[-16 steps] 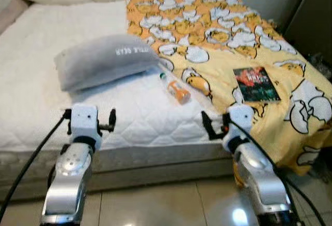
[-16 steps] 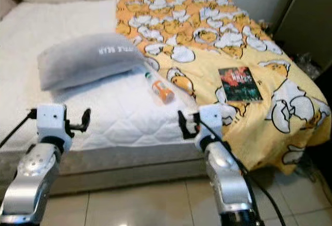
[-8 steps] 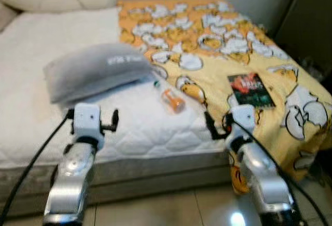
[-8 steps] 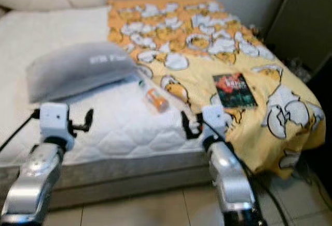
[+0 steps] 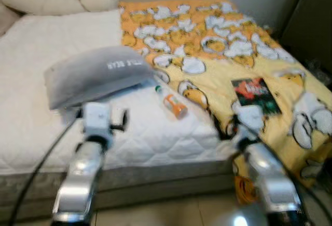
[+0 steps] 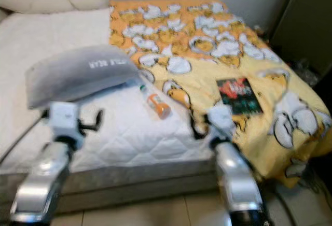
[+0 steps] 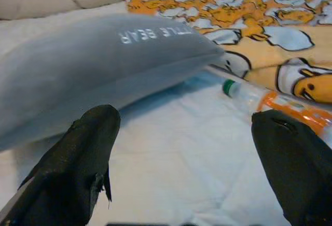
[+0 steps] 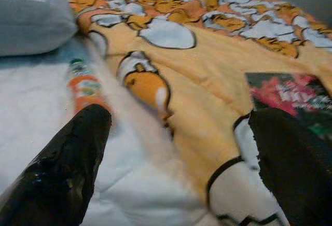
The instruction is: Clean up the room
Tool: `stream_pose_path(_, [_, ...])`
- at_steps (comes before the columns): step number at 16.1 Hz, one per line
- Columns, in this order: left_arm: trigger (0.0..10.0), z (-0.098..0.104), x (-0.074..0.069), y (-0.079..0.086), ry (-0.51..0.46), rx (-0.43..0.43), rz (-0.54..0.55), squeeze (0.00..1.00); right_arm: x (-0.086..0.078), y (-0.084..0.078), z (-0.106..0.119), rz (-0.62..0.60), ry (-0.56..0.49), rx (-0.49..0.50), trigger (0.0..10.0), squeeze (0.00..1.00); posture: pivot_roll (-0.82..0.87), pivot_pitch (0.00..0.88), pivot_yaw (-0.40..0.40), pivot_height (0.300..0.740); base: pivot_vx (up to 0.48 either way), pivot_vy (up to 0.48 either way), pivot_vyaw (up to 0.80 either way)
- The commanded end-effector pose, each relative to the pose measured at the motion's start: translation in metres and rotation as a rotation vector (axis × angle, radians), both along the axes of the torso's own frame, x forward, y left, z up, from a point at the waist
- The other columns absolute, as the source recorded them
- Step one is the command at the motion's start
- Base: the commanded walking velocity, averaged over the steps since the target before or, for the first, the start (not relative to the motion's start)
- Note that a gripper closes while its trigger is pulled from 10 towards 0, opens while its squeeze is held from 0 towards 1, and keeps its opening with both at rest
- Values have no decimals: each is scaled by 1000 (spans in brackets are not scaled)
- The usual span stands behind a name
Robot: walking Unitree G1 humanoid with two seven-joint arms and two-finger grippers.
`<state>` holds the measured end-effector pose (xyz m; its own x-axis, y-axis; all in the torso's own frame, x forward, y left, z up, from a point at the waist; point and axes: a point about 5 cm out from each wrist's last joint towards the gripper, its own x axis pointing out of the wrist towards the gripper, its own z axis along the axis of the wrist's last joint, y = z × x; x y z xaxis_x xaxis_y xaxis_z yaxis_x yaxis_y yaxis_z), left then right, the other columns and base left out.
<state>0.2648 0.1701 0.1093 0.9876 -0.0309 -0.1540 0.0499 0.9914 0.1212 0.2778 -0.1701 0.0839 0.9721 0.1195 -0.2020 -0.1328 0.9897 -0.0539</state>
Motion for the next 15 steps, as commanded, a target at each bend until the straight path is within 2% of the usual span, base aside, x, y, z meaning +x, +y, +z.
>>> stream_pose_path(1, [10000, 2, 1, 9, -3, 13, 22, 0, 3, 10, 3, 24, -5, 11, 10000, 0, -30, 0, 0, 740, 386, 0, 0])
stream_pose_path(9, [10000, 2, 2, 8, -5, 15, 15, 0, 4, 11, 3, 30, -3, 11, 10000, 0, -30, 0, 3, 740, 397, 0, 0])
stream_pose_path(12, [10000, 2, 2, 9, -5, 16, 12, 0, 4, 16, 4, 92, -1, -29, 10000, 0, -31, 0, 4, 740, 400, 0, 723])
stream_pose_path(14, [10000, 2, 2, 8, -8, 26, 2, 0, 2, 19, 2, 127, 20, 4, 10000, 0, -26, 0, 4, 740, 362, 0, 800])
stream_pose_path(15, [10000, 2, 1, 7, -4, 29, -16, 0, 0, 22, 1, 158, 47, 38, 10000, 0, -25, 0, 3, 740, 0, 0, 0])
